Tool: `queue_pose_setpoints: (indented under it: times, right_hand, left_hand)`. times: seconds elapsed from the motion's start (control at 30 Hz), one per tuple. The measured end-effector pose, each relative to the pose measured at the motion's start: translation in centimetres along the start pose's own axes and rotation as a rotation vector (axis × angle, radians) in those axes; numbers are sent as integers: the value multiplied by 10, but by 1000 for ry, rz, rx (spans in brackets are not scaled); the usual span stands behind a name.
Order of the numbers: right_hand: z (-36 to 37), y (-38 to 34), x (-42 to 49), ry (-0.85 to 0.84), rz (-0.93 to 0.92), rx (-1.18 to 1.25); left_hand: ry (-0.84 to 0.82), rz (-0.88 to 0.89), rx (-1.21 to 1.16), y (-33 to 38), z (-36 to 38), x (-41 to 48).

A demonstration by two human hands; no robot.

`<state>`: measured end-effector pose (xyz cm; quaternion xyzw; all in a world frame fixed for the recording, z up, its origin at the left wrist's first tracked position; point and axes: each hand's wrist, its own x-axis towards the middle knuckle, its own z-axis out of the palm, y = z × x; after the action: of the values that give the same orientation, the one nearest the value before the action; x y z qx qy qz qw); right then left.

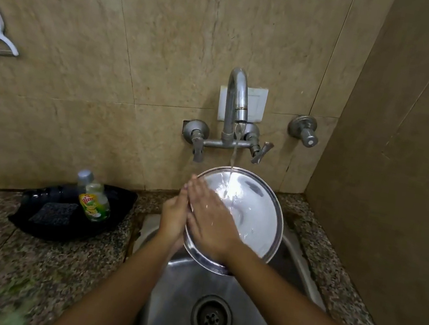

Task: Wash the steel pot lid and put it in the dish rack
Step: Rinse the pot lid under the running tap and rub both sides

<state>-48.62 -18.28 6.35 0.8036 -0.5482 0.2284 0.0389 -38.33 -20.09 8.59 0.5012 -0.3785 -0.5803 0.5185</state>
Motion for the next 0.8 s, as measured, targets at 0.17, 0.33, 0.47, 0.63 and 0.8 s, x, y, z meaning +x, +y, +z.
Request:
queue_pose_setpoints:
  times: [0.17, 0.33, 0.47, 0.63, 0.8]
  right_hand:
    - [-8, 41, -80, -135, -258, -141]
    - [-40, 79, -92, -48, -432, -144]
    - [-55, 77, -72, 108, -493, 12]
    - [-62, 55, -48, 367, 27, 409]
    - [-51, 80, -31, 433, 608, 760]
  left_hand:
    - [39, 38, 43, 4, -14, 18]
    - [88, -67, 67, 6, -22, 29]
    - [-7, -347, 75, 7, -27, 32]
    - [-289, -564, -134, 6, -37, 21]
    - [-389, -500, 49, -1, -30, 14]
